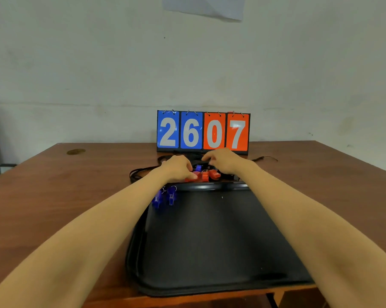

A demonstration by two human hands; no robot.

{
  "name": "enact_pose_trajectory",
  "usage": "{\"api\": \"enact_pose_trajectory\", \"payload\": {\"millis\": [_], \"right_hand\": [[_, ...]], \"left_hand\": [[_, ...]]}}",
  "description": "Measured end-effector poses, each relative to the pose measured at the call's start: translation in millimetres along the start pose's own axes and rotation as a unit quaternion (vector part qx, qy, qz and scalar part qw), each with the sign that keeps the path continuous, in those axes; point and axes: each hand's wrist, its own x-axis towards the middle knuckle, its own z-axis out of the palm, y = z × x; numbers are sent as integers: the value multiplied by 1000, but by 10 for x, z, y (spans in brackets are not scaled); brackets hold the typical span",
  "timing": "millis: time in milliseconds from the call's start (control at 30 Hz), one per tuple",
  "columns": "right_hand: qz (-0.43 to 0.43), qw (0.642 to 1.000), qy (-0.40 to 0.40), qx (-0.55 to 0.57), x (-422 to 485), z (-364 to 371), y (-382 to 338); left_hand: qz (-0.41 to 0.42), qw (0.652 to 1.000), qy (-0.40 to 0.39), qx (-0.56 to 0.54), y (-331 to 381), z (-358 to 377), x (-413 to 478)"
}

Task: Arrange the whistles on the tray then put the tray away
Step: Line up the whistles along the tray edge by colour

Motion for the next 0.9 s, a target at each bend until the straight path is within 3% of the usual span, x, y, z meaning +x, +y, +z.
{"api": "enact_pose_trajectory", "payload": {"millis": [133, 667, 900], "right_hand": [[-37, 996, -44, -72, 213, 115, -58], [-77, 983, 45, -163, 260, 215, -96], [-64, 992, 102, -46, 79, 123, -106]], "left_hand": [[-3, 1000, 3, 21, -10, 71, 48], [-49, 993, 102, -17, -226, -90, -193], [-60, 987, 131, -66, -246, -105, -292]]}}
